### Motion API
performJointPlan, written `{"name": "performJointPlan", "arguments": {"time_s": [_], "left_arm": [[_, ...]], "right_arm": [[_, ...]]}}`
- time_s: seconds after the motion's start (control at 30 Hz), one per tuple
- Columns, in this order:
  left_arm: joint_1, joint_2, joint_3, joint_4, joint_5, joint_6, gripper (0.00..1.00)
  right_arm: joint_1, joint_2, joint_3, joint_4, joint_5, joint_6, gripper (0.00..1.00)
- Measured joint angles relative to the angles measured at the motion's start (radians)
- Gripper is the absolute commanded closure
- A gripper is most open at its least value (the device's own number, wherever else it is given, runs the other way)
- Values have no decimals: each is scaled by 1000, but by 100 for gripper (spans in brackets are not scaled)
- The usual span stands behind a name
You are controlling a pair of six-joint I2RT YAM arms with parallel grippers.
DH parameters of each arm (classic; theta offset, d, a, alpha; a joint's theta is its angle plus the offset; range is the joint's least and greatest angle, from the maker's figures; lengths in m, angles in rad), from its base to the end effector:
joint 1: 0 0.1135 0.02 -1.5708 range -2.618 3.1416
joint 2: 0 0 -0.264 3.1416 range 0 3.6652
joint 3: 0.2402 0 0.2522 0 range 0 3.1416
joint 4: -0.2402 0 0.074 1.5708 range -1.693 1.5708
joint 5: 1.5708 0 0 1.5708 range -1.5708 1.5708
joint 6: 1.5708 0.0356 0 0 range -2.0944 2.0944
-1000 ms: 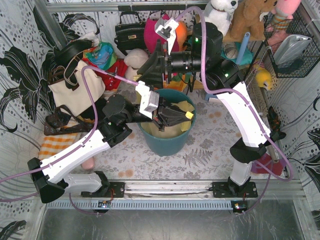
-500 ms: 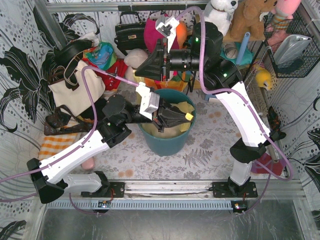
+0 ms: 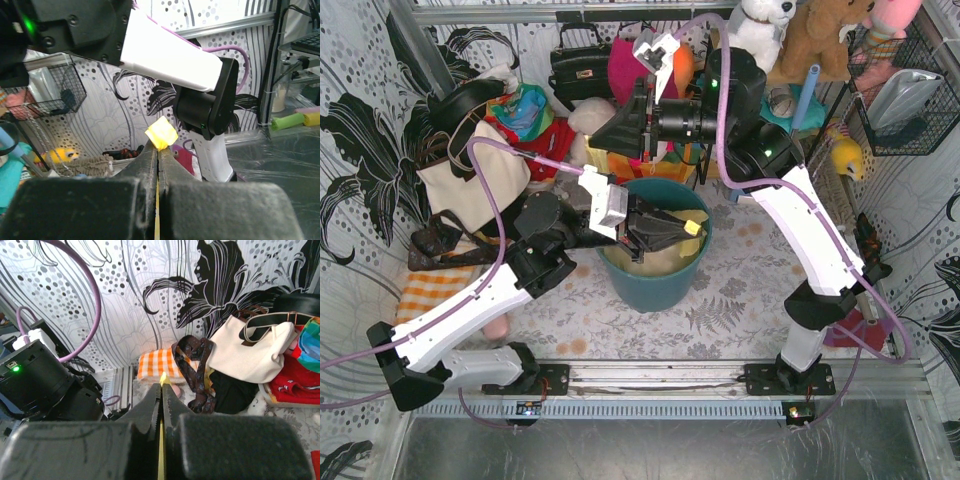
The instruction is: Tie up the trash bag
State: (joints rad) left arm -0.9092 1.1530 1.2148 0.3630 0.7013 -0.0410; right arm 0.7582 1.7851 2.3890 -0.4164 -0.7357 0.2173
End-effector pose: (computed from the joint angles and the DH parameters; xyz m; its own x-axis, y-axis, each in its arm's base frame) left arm 0.1329 -0.2081 0.4715 0.2135 -0.3251 -0.9213 0.9735 -0.0078 0.2284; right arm 0.2321 0.2527 0.5787 -0.0810 0.1435 -0.9863 -0.9944 0.0553 0.0897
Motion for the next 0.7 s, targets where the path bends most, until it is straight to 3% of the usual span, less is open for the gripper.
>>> {"name": "performJointPlan", "arguments": {"time_s": [0.23,0.43,0.7], "left_arm": [[0,-44,-29,37,-93,24,100],[0,-82,-65,53,-171,47,100],[0,-128,-139,108,-288,69,100]], "right_arm": [[0,-59,-26,34,68,37,100],[1,-148,-84,-14,224,80,100],[1,-350,-308,-76,460,139,100]]}}
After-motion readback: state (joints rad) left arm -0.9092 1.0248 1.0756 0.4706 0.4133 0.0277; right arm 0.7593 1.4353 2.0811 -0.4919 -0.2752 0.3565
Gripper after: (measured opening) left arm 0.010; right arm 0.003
